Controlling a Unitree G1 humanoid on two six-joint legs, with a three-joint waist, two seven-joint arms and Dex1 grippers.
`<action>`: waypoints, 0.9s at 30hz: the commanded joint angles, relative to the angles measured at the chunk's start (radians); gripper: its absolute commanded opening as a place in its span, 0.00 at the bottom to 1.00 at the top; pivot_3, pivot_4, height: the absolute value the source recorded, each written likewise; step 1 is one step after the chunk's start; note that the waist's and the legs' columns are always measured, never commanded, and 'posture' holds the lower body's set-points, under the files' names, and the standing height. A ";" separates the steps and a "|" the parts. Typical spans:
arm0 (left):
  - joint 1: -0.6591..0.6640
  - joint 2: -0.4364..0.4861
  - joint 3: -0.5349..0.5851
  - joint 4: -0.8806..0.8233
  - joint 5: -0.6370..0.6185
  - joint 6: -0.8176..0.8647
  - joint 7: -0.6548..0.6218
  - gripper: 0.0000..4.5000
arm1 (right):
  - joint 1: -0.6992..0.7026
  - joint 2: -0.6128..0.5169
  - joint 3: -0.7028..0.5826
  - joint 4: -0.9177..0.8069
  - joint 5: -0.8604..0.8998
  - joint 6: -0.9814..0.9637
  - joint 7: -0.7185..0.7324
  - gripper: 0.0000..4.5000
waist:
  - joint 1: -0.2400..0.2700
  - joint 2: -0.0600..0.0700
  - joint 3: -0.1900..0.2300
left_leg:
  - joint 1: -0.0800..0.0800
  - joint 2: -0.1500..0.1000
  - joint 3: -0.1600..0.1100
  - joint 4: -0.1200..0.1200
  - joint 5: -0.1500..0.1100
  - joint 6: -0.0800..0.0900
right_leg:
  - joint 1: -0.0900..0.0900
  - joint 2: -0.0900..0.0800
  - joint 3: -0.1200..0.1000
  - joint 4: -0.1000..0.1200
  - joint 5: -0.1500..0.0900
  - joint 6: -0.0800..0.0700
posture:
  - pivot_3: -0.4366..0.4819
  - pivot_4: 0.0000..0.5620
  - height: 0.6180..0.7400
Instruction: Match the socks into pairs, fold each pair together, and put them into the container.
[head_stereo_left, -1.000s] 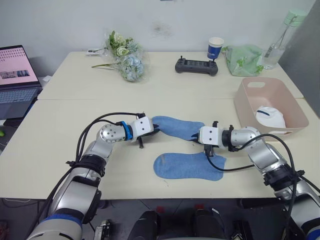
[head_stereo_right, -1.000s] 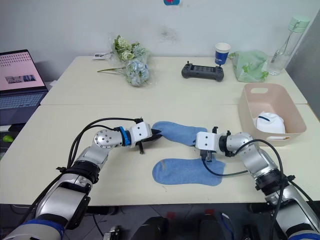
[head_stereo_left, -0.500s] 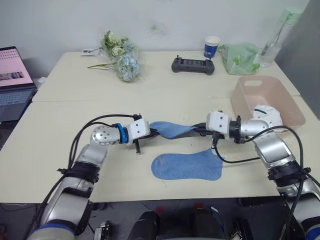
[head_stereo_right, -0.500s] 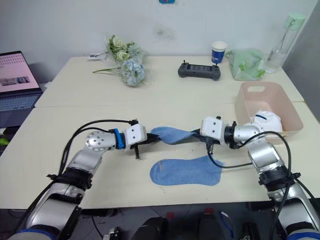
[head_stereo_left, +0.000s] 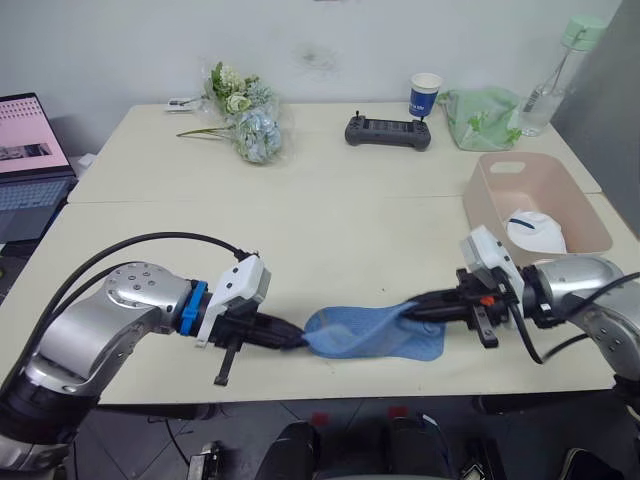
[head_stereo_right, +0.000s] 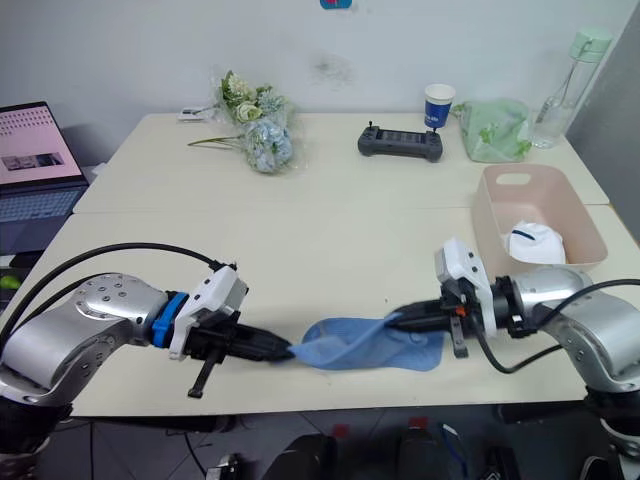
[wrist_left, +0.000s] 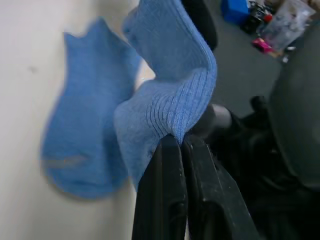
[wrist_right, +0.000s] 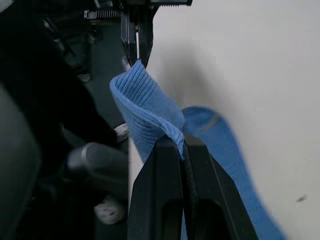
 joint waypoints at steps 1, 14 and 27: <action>-0.021 -0.020 -0.062 0.015 -0.007 0.086 0.013 0.01 | 0.063 -0.029 -0.025 -0.024 0.051 0.044 -0.005 0.00 | 0.005 0.000 0.000 | 0.000 0.000 0.000 0.000 0.000 0.000 | 0.001 0.000 0.000 0.000 0.000 0.000 | 0.48 0.27 1.00; -0.251 -0.283 -0.269 0.417 0.320 -0.139 0.054 0.01 | 0.017 0.031 0.087 0.256 -0.264 -0.156 -0.119 0.00 | 0.006 -0.001 0.000 | 0.000 0.000 0.001 0.001 0.002 -0.003 | 0.001 0.000 0.000 0.000 0.000 0.000 | 0.48 0.27 1.00; -0.298 -0.328 -0.200 0.528 0.388 -0.220 0.038 0.65 | -0.016 0.072 0.028 0.318 -0.316 -0.197 -0.162 0.56 | 0.004 -0.001 0.000 | 0.000 0.000 0.001 0.001 0.002 -0.003 | 0.000 0.000 0.000 0.000 0.000 0.000 | 0.48 0.27 1.00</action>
